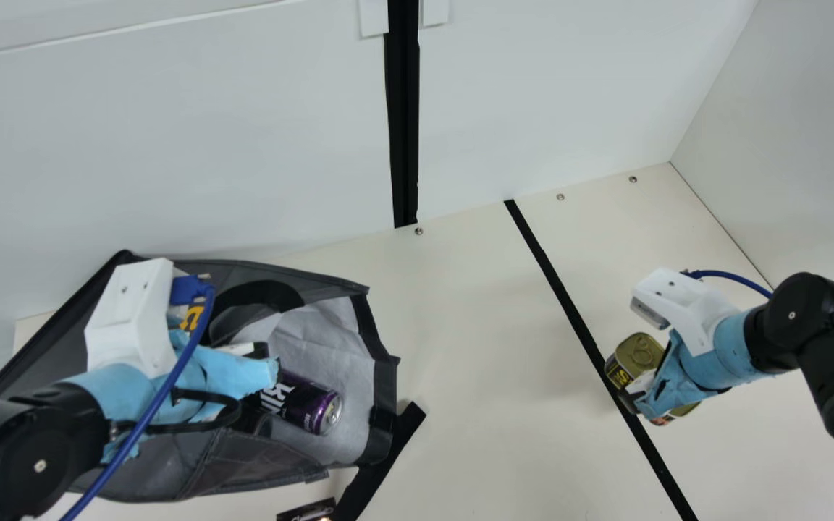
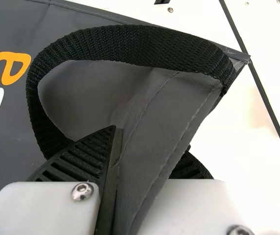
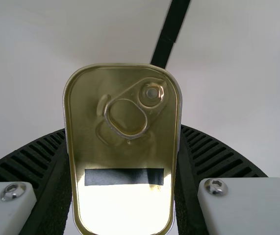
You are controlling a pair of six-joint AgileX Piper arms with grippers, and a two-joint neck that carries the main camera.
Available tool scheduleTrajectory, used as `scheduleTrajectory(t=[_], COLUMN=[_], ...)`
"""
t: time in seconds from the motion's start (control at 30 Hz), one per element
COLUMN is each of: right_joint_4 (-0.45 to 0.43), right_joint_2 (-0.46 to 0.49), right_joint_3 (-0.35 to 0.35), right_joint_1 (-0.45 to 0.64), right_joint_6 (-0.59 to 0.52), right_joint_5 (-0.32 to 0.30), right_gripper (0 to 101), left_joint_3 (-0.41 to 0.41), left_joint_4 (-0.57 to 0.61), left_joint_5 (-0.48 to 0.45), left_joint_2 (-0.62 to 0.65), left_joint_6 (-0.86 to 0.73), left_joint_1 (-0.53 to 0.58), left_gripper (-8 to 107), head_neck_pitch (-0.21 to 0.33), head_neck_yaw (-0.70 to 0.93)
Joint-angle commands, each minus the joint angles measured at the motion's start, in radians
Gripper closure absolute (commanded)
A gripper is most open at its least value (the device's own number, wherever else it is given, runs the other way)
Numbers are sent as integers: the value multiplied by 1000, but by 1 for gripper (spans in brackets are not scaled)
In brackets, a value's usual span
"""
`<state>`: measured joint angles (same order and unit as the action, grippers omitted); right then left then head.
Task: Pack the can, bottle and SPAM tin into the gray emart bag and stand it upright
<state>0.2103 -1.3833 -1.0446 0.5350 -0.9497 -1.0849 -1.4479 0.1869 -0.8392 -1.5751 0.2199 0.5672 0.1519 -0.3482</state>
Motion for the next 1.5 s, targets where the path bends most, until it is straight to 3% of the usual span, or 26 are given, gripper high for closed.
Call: scheduleTrajectory(t=[0.0,0.53,1.07,1.47], right_joint_4=[2,-12,4,-1], right_joint_2=[4,63,150,189], right_joint_3=[4,49,80,143], right_joint_1=[-26,-231,-424,-584], right_joint_6=[-2,-14,-51,-46], right_joint_5=[-10,-52,-133,-135], right_gripper=[101,101,101,101], left_joint_3=[0,0,0,0], left_joint_4=[0,0,0,0], left_joint_5=[0,0,0,0], left_joint_2=[0,0,0,0], left_joint_6=[0,0,0,0], left_joint_1=[0,0,0,0], left_gripper=[107,107,107,107], head_neck_pitch=[23,23,23,23], head_neck_yaw=[-1,-1,-1,-1])
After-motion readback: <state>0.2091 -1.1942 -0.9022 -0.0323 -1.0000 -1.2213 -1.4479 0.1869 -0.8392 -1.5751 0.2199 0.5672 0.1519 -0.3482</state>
